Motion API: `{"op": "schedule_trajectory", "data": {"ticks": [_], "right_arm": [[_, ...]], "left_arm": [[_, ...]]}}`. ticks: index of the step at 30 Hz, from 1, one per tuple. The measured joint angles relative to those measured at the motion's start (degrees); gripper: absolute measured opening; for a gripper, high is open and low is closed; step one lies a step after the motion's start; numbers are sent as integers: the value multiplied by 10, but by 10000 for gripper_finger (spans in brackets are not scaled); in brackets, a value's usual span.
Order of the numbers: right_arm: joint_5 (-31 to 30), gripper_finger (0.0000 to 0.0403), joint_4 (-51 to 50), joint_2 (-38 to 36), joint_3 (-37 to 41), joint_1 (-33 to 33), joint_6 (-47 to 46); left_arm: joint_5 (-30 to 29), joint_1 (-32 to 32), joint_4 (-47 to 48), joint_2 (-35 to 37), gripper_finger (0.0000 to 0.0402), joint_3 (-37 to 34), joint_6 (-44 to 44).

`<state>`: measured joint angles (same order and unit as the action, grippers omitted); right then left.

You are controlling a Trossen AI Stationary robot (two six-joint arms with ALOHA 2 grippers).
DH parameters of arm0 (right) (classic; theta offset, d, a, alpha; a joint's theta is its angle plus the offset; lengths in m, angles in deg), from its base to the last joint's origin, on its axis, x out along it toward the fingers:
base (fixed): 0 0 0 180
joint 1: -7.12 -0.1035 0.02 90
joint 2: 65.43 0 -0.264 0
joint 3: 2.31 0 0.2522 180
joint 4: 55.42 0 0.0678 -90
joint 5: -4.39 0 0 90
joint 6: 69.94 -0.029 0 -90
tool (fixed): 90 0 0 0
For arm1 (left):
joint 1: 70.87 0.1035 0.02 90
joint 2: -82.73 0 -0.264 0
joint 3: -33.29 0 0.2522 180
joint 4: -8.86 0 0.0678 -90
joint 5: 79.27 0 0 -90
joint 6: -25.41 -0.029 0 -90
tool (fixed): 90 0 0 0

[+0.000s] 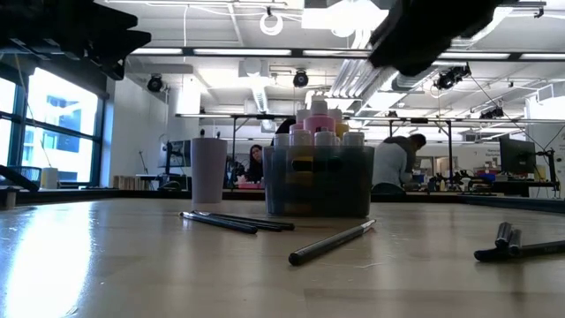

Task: Pick & Place Paint Supplies
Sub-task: Put the silver paint brush into the violet cup

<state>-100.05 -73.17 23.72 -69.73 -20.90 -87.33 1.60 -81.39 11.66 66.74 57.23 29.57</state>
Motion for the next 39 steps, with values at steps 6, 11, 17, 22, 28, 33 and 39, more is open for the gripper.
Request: {"op": "schedule_trajectory", "data": {"ticks": [6,11,17,22,28,33,39], "right_arm": [[50,2,-2,61,0,23,31],[71,2,-2,86,0,36,56],[59,2,-1,86,-1,38,129],[39,2,-12,86,-1,41,180],[-7,2,-18,86,-1,56,230],[2,6,-18,86,-1,75,233],[29,71,-6,86,-1,87,232]], "left_arm": [[0,0,0,0,154,0,0],[0,0,0,0,154,0,1],[-4,0,8,0,154,0,1],[-21,0,10,0,154,0,1],[-24,0,10,0,154,0,1],[-25,0,10,0,154,0,1],[-26,0,22,0,154,0,0]]}}
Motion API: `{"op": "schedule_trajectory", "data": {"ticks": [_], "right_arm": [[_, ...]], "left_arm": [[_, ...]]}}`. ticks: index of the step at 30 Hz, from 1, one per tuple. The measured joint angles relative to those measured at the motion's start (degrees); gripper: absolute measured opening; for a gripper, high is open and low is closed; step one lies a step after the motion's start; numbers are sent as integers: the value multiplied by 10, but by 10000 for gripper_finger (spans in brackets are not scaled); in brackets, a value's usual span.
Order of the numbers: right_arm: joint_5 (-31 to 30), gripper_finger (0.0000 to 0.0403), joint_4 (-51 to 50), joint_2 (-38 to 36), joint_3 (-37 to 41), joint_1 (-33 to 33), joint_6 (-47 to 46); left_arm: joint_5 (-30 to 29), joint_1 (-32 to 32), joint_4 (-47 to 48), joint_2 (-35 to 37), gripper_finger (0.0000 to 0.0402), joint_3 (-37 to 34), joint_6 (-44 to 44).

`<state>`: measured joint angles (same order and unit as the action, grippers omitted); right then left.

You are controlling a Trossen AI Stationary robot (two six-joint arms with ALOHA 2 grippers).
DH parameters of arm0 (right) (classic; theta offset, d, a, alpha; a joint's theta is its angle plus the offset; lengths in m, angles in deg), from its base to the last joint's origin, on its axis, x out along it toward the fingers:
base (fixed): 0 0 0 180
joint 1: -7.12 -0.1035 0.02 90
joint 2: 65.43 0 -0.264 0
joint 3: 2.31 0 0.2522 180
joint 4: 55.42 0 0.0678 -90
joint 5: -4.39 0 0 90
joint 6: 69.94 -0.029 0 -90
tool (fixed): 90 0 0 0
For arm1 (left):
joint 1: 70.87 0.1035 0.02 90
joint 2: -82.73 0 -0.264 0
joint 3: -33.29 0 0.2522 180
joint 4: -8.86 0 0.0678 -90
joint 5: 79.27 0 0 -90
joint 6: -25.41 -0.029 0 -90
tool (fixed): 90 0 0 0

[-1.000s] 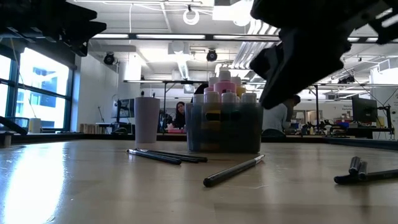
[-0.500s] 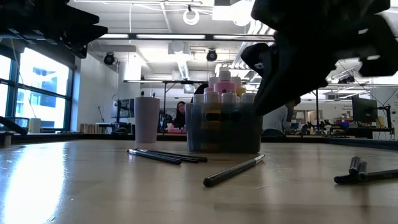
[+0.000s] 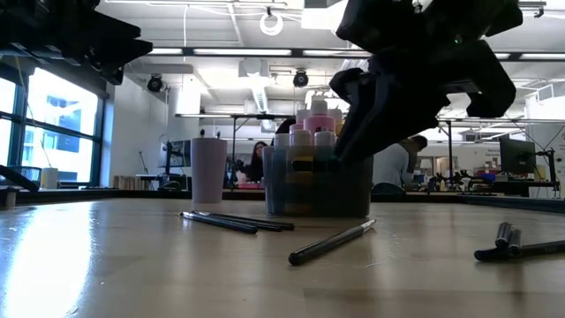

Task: Pick & Place Paint Supplies
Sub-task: Put the silver paint brush into the violet cup

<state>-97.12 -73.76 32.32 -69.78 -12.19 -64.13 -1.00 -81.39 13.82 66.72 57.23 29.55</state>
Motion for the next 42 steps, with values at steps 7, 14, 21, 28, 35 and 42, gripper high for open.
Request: {"op": "schedule_trajectory", "data": {"ticks": [7,14,21,28,35,42], "right_arm": [[45,161,-40,0,0,0,4],[63,173,-51,17,-1,4,5],[109,153,-24,48,-1,18,9],[115,149,-16,51,-2,24,11],[109,148,-26,52,-2,16,4],[40,148,-35,53,1,-8,-18]], "left_arm": [[0,0,-1,0,154,0,0],[-24,0,-1,0,154,0,1],[-29,0,0,0,154,0,2],[-30,0,0,0,154,0,2],[-30,0,0,0,154,0,2],[-30,0,0,0,154,0,2]]}}
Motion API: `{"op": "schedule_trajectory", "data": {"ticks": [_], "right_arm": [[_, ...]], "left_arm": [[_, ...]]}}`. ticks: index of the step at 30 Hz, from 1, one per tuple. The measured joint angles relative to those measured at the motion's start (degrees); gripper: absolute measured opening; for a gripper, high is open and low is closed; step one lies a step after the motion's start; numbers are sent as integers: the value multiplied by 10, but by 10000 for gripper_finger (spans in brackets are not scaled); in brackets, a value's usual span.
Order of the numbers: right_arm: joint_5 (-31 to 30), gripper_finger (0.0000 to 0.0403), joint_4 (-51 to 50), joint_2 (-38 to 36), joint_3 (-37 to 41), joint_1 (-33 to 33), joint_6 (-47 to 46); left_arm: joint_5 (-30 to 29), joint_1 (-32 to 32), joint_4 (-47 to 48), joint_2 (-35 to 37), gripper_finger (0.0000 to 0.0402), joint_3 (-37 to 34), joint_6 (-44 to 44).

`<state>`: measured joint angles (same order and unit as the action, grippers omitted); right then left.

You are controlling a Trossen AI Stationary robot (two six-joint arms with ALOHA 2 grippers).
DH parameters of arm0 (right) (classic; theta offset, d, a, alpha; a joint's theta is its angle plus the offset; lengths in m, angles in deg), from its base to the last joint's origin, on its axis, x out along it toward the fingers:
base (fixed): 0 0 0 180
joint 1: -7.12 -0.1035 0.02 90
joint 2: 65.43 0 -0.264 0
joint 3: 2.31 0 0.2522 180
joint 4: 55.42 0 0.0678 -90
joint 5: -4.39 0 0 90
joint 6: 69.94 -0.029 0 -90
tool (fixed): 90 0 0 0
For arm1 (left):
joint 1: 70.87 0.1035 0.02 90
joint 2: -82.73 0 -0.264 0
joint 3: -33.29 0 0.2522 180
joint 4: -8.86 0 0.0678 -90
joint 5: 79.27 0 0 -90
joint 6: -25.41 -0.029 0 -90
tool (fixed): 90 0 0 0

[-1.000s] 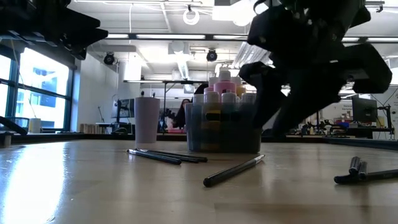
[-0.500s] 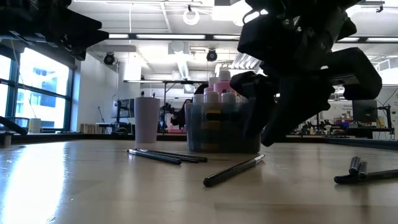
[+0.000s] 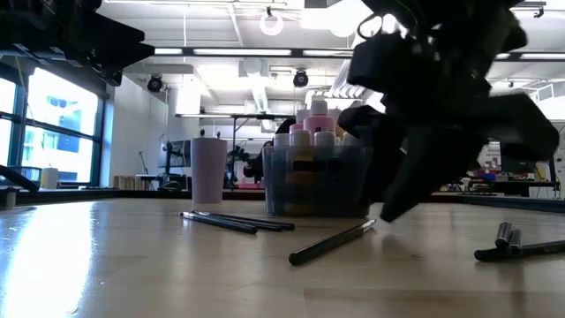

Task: Pick & Place Paint Supplies
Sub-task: Put the silver paint brush into the violet cup

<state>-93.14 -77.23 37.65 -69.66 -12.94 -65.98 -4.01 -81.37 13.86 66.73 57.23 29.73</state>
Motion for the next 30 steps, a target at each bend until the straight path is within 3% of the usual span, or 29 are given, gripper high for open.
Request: {"op": "schedule_trajectory", "data": {"ticks": [7,17,26,30], "right_arm": [[-39,148,5,1,1,-18,-41],[6,148,9,0,0,-21,-73],[6,148,18,1,-1,-22,-77],[-30,139,60,1,-1,-36,-103]], "left_arm": [[0,0,1,0,154,0,0],[0,0,-1,0,154,0,0],[0,0,-1,0,154,0,0],[0,0,-1,0,154,0,0]]}}
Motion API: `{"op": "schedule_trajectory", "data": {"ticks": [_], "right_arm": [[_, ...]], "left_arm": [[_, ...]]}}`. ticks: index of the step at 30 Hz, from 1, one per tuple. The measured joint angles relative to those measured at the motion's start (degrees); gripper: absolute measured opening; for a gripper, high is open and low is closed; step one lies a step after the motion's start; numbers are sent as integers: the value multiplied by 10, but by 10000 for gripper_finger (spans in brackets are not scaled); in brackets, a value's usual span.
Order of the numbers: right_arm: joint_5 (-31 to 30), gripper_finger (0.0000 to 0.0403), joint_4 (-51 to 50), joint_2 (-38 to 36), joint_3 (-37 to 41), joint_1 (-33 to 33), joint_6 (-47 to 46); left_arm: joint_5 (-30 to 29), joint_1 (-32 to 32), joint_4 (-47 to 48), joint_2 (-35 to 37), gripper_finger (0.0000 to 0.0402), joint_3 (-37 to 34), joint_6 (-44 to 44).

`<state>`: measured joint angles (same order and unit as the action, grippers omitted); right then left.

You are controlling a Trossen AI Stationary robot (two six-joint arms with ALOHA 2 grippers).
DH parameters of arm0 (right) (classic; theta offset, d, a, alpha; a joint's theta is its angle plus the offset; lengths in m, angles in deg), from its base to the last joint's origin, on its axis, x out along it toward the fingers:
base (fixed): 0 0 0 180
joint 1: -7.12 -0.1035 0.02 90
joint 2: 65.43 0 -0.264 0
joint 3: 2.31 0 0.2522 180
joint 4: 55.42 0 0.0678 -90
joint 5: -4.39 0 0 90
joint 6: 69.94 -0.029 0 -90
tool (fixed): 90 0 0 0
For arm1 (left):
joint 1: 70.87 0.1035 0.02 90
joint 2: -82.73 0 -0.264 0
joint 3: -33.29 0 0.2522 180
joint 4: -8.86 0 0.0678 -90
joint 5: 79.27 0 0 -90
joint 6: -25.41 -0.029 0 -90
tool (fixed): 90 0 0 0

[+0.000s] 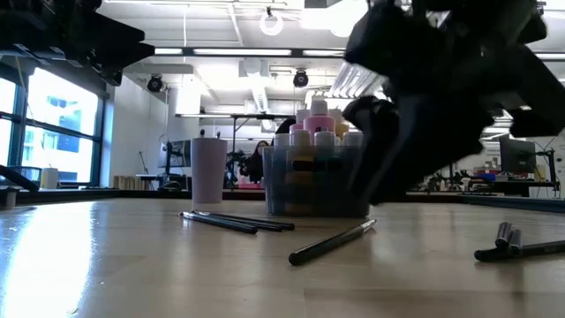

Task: Pick & Place Paint Supplies
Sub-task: Put the silver paint brush into the violet cup

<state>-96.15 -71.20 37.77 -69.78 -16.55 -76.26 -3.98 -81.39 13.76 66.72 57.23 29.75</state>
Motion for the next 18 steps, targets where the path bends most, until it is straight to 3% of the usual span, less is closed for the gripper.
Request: {"op": "schedule_trajectory", "data": {"ticks": [4,9,18], "right_arm": [[-86,103,15,0,0,-20,-16],[-150,17,13,0,0,-38,-57],[-219,2,24,22,0,-62,-61]], "left_arm": [[0,0,0,0,154,0,0],[0,0,0,0,154,0,0],[0,0,-1,0,154,0,0]]}}
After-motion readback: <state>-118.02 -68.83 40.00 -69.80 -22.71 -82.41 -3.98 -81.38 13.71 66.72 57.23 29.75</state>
